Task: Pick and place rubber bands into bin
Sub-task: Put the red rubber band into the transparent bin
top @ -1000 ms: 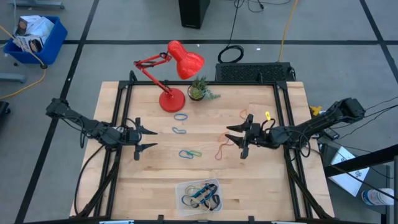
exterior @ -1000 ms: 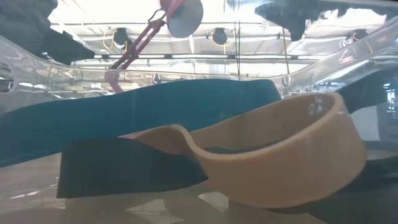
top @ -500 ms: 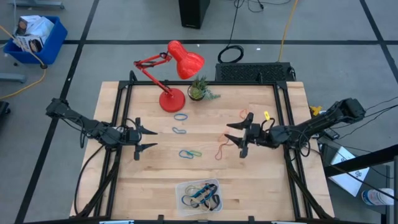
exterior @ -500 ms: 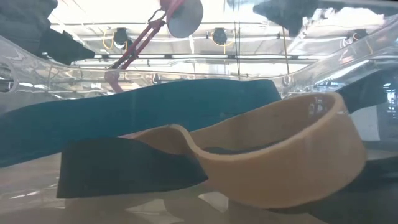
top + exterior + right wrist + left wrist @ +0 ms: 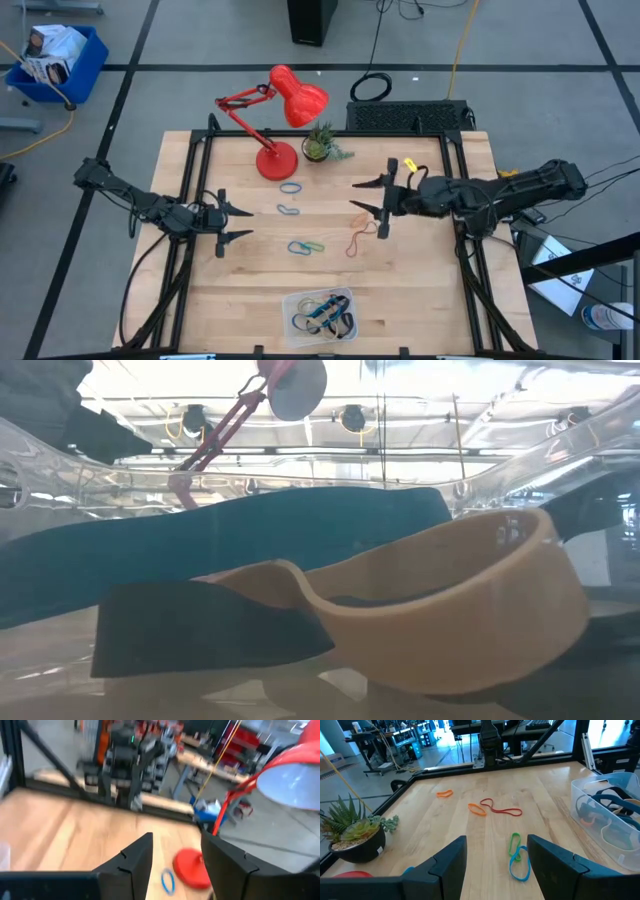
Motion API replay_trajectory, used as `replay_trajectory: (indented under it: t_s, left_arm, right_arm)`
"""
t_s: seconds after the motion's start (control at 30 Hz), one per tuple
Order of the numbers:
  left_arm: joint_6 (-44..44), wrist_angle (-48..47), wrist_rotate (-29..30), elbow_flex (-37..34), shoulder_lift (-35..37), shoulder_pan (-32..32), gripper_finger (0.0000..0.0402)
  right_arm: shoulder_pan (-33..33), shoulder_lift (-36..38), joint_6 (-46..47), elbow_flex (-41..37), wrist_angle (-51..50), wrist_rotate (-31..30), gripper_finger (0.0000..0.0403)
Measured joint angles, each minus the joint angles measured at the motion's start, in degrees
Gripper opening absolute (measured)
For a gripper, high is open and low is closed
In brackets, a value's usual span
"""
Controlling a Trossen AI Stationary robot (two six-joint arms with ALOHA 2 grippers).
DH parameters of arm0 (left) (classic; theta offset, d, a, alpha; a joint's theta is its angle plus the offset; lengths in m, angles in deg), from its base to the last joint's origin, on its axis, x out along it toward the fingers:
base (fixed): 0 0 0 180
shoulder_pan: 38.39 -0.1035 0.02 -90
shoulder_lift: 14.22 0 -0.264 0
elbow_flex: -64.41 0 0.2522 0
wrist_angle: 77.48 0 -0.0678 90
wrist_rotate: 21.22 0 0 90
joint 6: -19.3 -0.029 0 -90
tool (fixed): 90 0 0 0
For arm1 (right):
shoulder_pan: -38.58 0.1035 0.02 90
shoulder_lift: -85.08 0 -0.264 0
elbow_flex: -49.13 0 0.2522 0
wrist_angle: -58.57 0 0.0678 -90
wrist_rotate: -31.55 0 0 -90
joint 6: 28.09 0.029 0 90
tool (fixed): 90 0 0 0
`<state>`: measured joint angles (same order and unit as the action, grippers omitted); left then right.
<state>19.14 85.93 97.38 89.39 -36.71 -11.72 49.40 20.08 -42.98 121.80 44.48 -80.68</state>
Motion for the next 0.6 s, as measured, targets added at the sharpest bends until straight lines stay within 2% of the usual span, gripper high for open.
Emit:
replay_trajectory:
  t_s: [0.13, 0.33, 0.43, 0.5, 0.6]
  left_arm:
    - [0.0, 0.0, 0.0, 0.0, 0.0, 0.0, 0.0214]
    - [0.3, 0.0, 0.0, 0.0, 0.0, 0.0, 0.0214]
    - [0.3, 0.0, 0.0, 0.0, 0.0, 0.0, 0.0214]
    - [0.3, 0.0, 0.0, 0.0, 0.0, 0.0, 0.0214]
    - [0.3, 0.0, 0.0, 0.0, 0.0, 0.0, 0.0214]
  right_arm:
    - [-0.4, -3.1, -0.2, 3.8, -11.0, 0.3, 0.0160]
    - [-0.8, -9.3, -1.1, 3.8, -26.1, 7.5, 0.0160]
    - [-0.8, -13.4, -3.3, 3.8, -32.3, 7.7, 0.0160]
    - [-1.2, -16.0, -4.7, 3.8, -33.9, 8.0, 0.0160]
    - [-2.5, -20.0, -4.4, 3.9, -33.7, 14.1, 0.0160]
